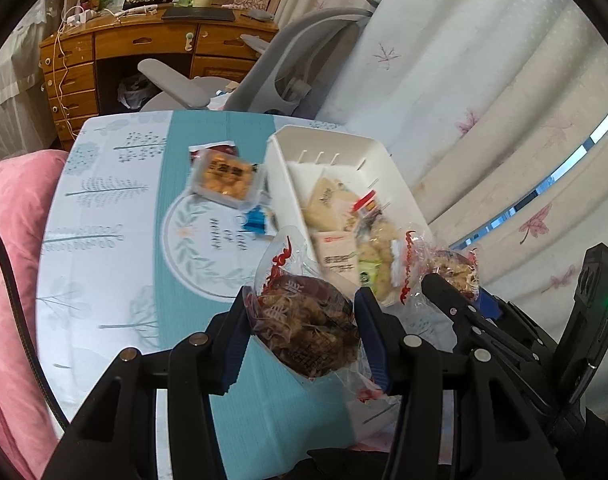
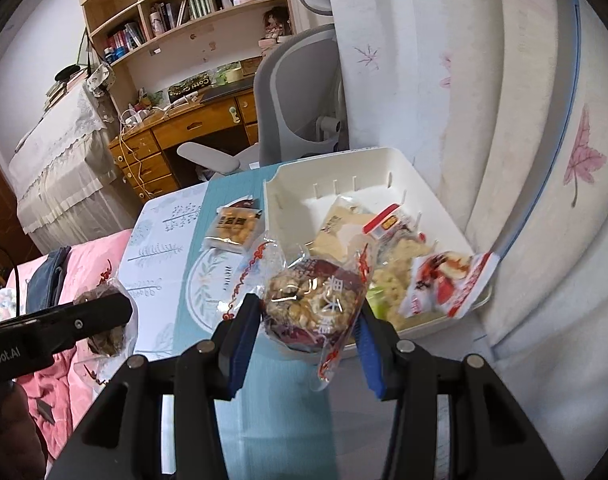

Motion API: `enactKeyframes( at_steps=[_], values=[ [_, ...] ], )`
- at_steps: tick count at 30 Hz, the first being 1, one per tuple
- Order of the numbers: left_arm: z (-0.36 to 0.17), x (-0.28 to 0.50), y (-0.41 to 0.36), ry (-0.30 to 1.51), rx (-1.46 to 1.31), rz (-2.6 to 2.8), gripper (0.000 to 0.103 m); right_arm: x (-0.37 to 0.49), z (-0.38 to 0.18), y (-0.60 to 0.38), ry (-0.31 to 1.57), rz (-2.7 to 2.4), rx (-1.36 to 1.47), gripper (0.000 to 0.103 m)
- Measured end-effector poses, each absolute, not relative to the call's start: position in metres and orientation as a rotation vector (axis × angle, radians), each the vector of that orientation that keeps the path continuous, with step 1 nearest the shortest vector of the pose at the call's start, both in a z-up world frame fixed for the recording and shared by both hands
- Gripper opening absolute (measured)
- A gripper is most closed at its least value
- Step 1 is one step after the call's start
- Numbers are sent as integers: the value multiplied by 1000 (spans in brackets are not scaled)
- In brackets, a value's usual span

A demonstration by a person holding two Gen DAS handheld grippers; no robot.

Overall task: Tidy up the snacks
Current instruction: 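Carry both nut packets over the white tray and open both tools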

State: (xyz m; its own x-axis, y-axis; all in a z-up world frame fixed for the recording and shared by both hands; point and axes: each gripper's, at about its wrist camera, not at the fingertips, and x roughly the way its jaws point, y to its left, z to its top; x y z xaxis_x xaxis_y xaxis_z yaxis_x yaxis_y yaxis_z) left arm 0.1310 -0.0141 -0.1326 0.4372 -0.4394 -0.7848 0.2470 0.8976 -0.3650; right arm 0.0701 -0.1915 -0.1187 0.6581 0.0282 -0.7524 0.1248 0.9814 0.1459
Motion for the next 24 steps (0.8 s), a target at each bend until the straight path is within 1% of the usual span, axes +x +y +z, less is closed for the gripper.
enactKeyframes(
  at_steps=[13, 22, 23, 24],
  values=[
    [-151, 138, -100, 983, -324, -424, 50, 85, -118, -265, 849, 28, 49, 47],
    [-154, 144, -134, 938, -352, -427, 50, 96, -128, -288, 898, 87, 11, 47],
    [-153, 145, -135, 936, -354, -431, 54, 97, -129, -290, 901, 90, 15, 47],
    [-153, 145, -136, 936, -351, -431, 65, 98, -130, -292, 905, 93, 19, 47]
  ],
)
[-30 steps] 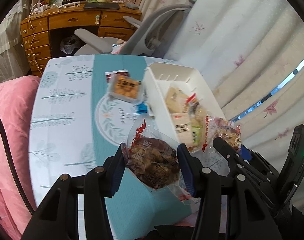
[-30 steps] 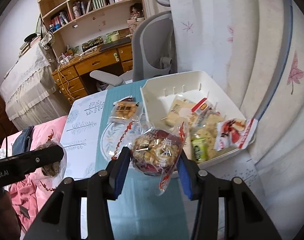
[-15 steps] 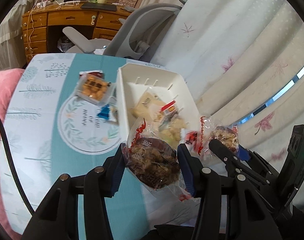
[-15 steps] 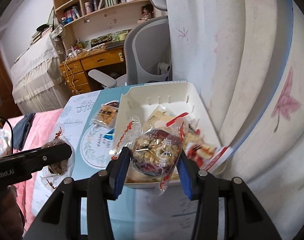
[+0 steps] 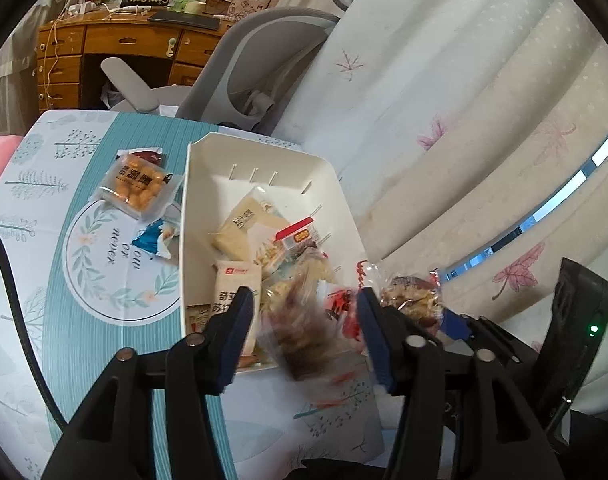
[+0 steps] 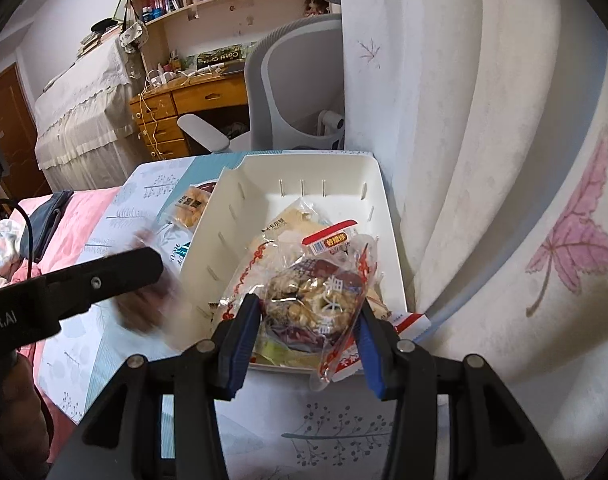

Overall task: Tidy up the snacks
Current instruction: 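Carry both nut packets over the white tray and open both tools, then withdraw both tools from the tray back toward the plate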

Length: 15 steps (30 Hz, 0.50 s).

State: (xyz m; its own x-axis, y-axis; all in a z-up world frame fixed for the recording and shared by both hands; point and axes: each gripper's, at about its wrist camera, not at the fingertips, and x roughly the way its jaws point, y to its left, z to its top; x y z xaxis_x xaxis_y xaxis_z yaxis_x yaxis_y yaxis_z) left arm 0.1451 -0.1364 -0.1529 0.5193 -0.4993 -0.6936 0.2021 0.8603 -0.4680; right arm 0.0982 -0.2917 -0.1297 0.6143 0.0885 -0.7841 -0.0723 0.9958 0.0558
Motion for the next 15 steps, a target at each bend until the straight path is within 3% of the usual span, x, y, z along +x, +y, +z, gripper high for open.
enactKeyframes(
  at_steps=[2, 3, 6, 10, 15],
  values=[
    [-152, 146, -137, 934, -347, -420, 79, 103, -134, -294, 922, 93, 27, 47],
    [-152, 146, -137, 934, -351, -419, 80, 105, -137, -296, 938, 99, 39, 47],
    [-156, 148, -136, 959, -353, -399, 80, 106, -143, -300, 963, 93, 48, 48],
    [-162, 149, -132, 987, -373, -391, 80, 102, -144, -302, 961, 99, 61, 63],
    [-166, 146, -126, 1006, -377, -385, 81, 99, -148, -298, 980, 101, 64, 64]
  ],
)
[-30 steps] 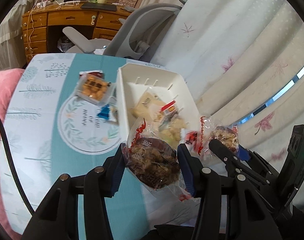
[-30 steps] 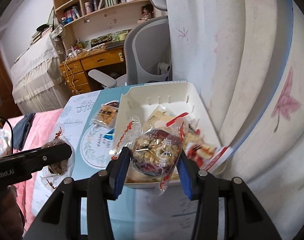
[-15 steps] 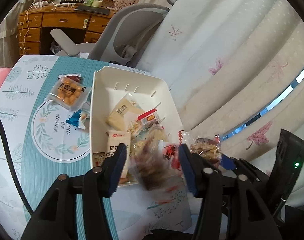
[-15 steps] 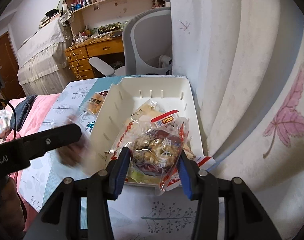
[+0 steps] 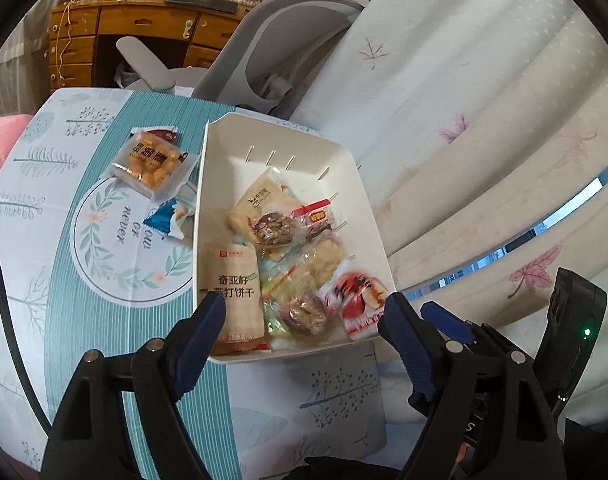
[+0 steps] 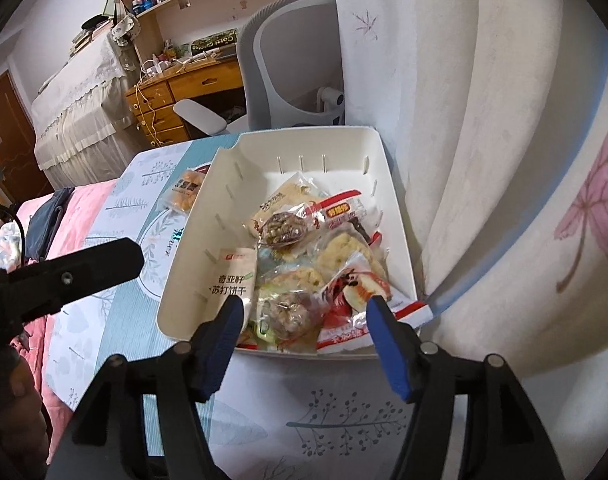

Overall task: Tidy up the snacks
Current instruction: 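Withdraw both tools from the tray back toward the plate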

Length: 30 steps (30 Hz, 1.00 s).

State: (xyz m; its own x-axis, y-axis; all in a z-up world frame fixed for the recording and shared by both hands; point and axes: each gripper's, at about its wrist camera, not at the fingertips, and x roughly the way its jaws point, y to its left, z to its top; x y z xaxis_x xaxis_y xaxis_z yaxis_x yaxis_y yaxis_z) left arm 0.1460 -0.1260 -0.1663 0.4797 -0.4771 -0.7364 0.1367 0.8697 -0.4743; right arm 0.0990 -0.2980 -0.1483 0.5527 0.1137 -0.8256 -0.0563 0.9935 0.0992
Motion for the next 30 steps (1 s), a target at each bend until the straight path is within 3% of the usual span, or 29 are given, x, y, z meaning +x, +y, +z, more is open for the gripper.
enactKeyframes(
  at_steps=[18, 30],
  values=[
    [-182, 136, -58, 1106, -334, -311, 81, 97, -164, -258, 1080, 60, 161, 64],
    [-169, 141, 13, 1140, -151, -325, 81, 95, -160, -194, 1084, -25, 257, 64]
  ],
)
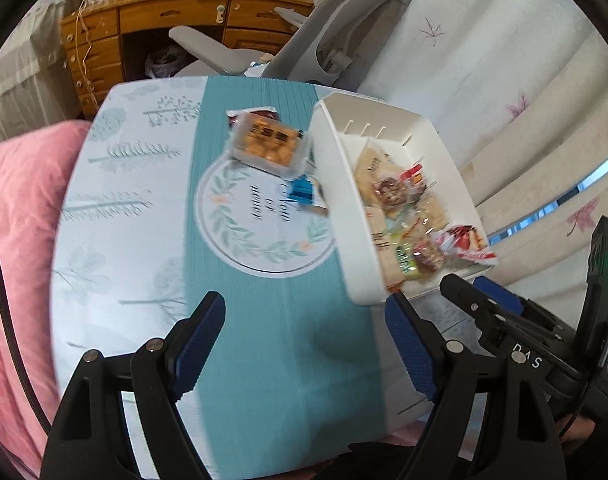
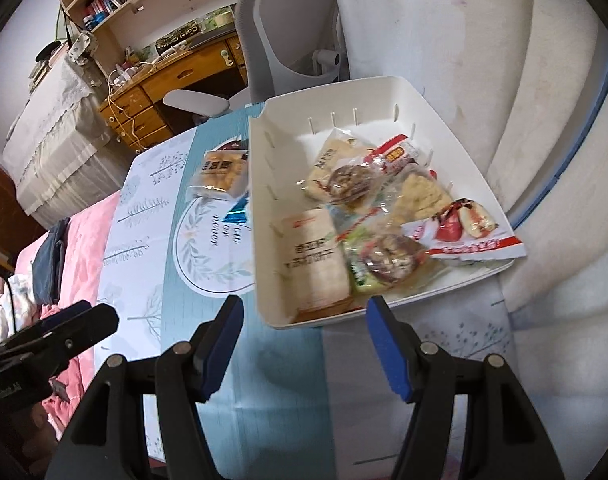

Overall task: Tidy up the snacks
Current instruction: 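Withdraw both tools from the tray back toward the plate, then grasp the yellow egg-yolk cake packet with left tool while right tool grasps the blue wrapper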

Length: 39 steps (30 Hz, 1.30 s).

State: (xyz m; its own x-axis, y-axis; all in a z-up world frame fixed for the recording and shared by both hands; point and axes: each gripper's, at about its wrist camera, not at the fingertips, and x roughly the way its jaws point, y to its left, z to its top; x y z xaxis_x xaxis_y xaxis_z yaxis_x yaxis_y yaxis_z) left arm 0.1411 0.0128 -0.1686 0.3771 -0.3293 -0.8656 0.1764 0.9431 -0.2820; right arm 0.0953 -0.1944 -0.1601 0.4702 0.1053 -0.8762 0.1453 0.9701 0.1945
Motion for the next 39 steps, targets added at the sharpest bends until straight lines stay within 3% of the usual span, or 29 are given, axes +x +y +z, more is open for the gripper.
enactKeyframes(
  at_steps=[11, 19, 33, 39],
  values=[
    [-153, 179, 70, 1141, 35, -434, 81, 107, -166, -129, 1091, -50, 380, 64],
    [-139, 222, 87, 1093, 219, -516, 81, 129, -179, -116, 1081, -174, 672, 64],
    [-164, 297, 24, 1081, 654, -742, 81, 165, -213, -118, 998, -316, 1047, 64],
    [-190, 330, -8, 1053, 876, -848, 81, 180, -231, -119, 985, -354, 1076, 64]
  ],
)
